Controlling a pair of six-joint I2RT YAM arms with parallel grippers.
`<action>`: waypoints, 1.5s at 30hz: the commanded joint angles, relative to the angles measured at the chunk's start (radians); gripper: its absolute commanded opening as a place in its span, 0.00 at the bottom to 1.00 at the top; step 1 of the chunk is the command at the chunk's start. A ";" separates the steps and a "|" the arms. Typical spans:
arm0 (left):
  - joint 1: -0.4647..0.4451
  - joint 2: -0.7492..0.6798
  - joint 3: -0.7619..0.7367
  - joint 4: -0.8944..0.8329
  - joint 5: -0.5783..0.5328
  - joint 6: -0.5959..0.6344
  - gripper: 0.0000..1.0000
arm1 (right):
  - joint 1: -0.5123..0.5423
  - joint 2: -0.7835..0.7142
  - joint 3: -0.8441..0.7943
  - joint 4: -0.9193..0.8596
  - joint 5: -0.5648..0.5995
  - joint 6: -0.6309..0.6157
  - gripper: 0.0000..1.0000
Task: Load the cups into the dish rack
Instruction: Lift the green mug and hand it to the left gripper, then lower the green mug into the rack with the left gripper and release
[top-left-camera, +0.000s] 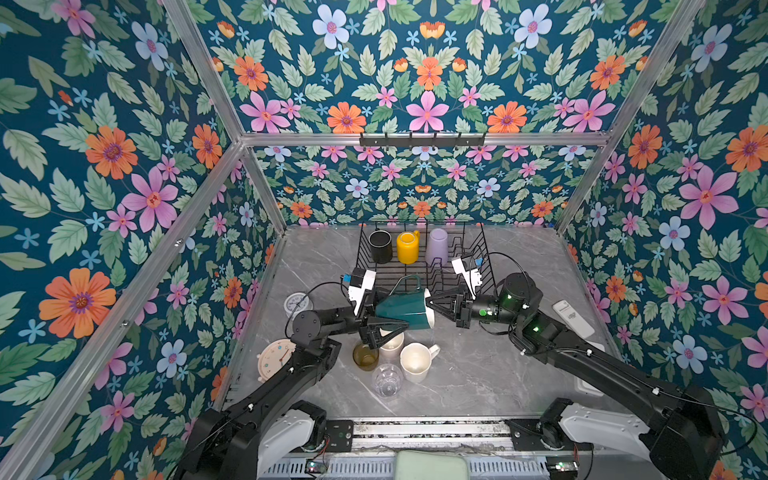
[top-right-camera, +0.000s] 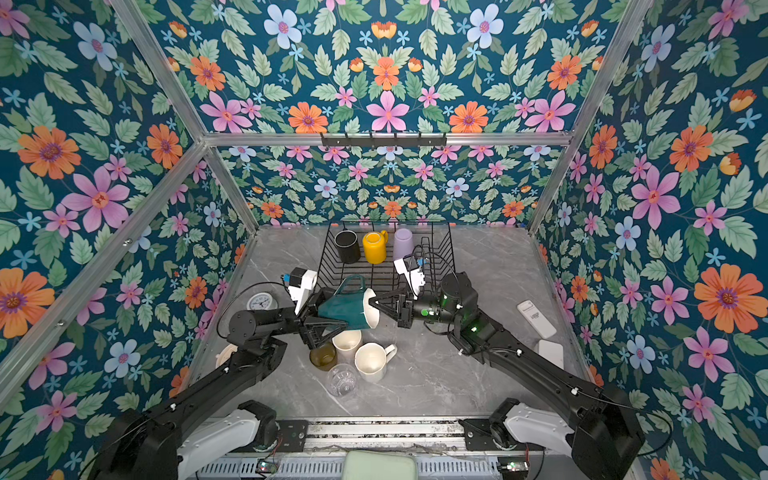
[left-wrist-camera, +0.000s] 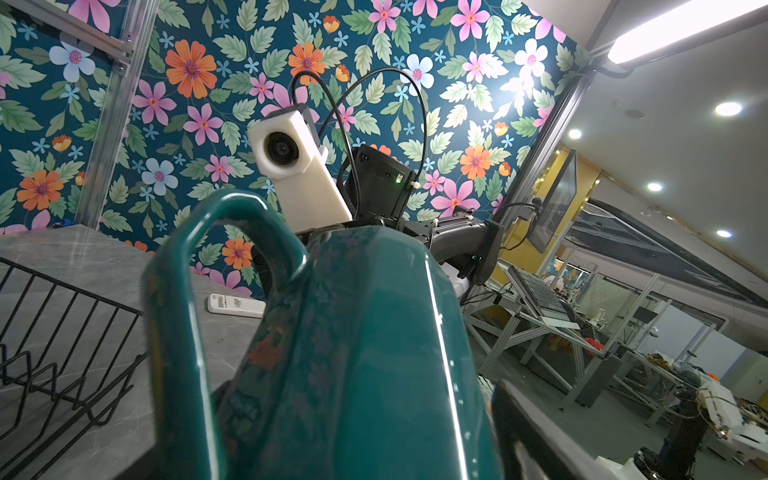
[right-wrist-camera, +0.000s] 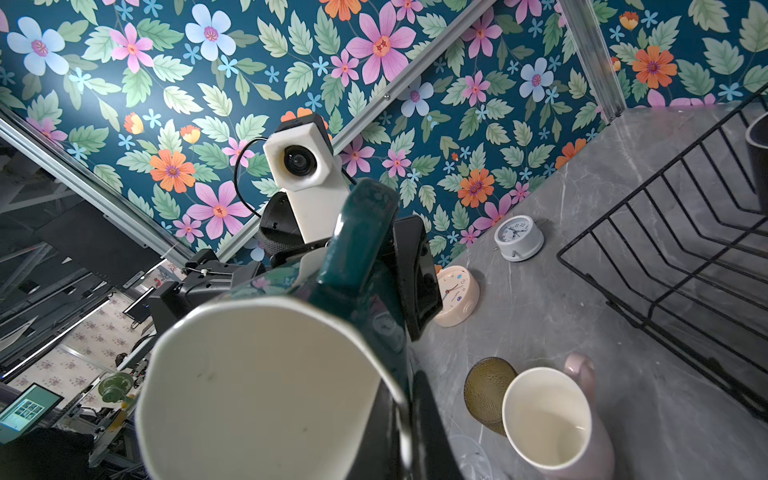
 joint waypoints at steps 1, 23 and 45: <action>-0.003 0.002 0.004 0.083 0.025 -0.024 0.92 | 0.003 0.006 0.007 0.092 0.020 0.013 0.00; -0.003 -0.002 0.028 0.086 0.017 -0.038 0.03 | 0.010 -0.016 0.004 0.009 0.084 -0.005 0.02; 0.000 -0.105 0.234 -0.791 -0.236 0.481 0.00 | -0.007 -0.143 0.020 -0.298 0.333 -0.068 0.48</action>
